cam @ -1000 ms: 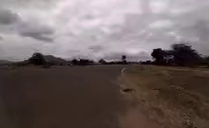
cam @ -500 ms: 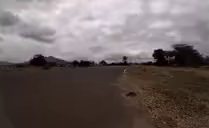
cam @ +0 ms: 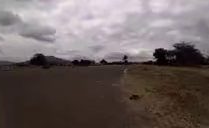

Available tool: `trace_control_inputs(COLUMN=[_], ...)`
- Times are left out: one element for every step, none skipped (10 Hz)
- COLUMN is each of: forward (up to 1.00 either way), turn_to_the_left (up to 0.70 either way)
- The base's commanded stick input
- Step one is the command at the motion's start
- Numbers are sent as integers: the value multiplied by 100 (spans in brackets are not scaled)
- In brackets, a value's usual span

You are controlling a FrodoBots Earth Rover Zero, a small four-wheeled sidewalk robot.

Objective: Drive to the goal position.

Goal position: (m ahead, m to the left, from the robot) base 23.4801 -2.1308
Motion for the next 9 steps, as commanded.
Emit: trace_control_inputs(forward=[50, 50, 50, 50, 50, 50, 50, 50, 50], turn_to_the_left=[-50, -50, -50, -50, -28, -14, 0, 0, 0])
